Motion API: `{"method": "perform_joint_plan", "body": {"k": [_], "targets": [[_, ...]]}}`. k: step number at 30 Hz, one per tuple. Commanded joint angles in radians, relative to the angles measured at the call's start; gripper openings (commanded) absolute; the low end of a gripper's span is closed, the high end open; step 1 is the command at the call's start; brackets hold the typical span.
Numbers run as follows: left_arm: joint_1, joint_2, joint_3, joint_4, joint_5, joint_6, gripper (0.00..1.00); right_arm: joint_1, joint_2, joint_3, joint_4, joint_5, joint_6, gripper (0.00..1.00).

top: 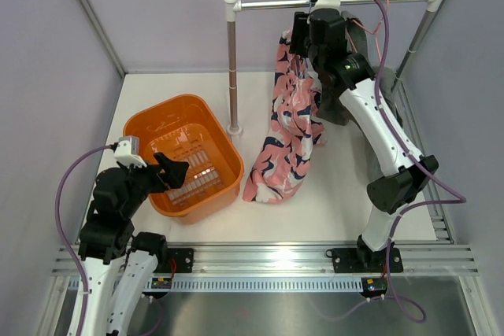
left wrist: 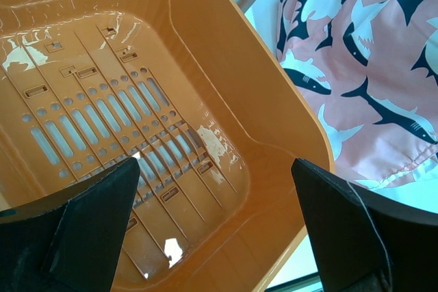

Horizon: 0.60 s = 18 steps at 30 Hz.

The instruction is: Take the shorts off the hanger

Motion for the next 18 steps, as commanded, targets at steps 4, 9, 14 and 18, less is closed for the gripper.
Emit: {"method": "perform_joint_plan", "body": {"k": [4,9,14,18], "targets": [[-0.008,0.001,0.000,0.054,0.016,0.002,0.99,0.010,-0.041,-0.015,0.065,0.057,-0.016,0.30],[-0.014,-0.004,0.002,0.053,0.011,0.001,0.99,0.022,-0.059,-0.018,0.077,0.084,-0.046,0.02],[-0.018,-0.007,0.002,0.051,0.005,-0.002,0.99,0.035,-0.078,0.021,0.060,0.107,-0.082,0.00],[-0.021,-0.010,0.002,0.050,0.003,-0.001,0.99,0.044,-0.088,0.058,0.040,0.094,-0.102,0.00]]}}
